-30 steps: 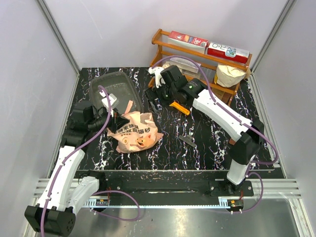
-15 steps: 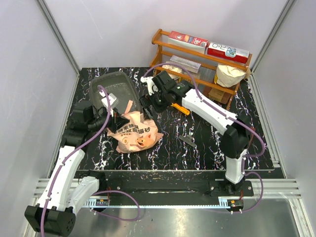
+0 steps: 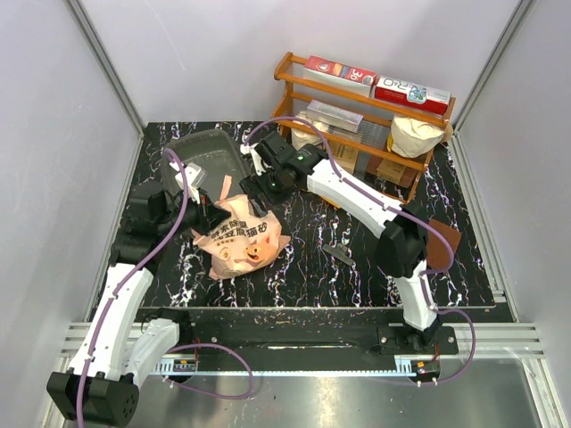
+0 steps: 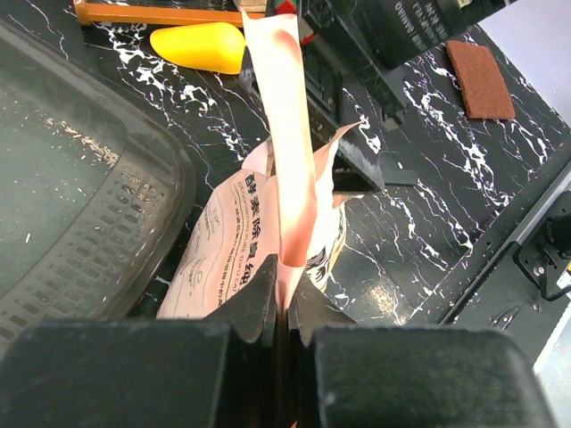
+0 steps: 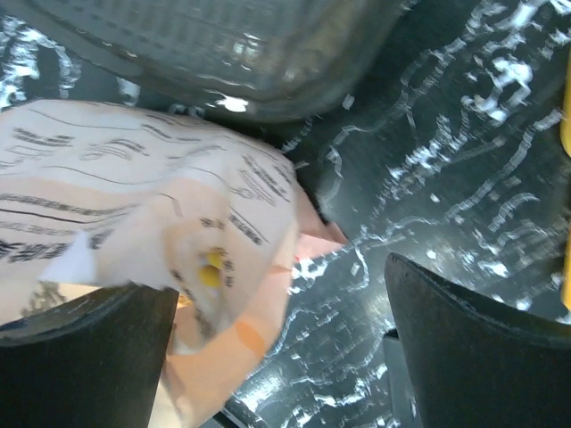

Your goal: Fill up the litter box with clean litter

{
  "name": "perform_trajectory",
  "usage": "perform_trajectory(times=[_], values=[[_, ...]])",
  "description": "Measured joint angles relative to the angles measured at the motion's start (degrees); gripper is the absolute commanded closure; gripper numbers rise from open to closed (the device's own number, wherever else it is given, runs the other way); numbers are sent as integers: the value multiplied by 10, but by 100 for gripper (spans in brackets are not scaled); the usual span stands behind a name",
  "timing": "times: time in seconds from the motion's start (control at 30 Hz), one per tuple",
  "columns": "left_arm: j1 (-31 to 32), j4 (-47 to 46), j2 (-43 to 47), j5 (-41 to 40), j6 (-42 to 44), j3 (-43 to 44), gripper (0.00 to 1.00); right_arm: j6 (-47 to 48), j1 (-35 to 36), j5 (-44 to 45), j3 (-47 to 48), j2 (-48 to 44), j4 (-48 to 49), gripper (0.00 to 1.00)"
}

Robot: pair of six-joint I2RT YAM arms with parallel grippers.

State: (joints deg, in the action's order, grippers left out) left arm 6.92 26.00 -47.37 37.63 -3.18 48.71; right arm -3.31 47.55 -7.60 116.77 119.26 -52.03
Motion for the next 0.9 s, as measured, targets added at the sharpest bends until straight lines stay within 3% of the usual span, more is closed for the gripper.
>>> perform_trajectory(times=[0.2,0.67,0.9], values=[[-1,-24,0,1,-9,-13,100,10,-27,66,79,26,-101,0],[1,-47,0,14,-14,-24,100,131,-51,39,217,71,-203,0],[0,-48,-2,19,-14,-24,100,220,-44,34,221,74,-212,0]])
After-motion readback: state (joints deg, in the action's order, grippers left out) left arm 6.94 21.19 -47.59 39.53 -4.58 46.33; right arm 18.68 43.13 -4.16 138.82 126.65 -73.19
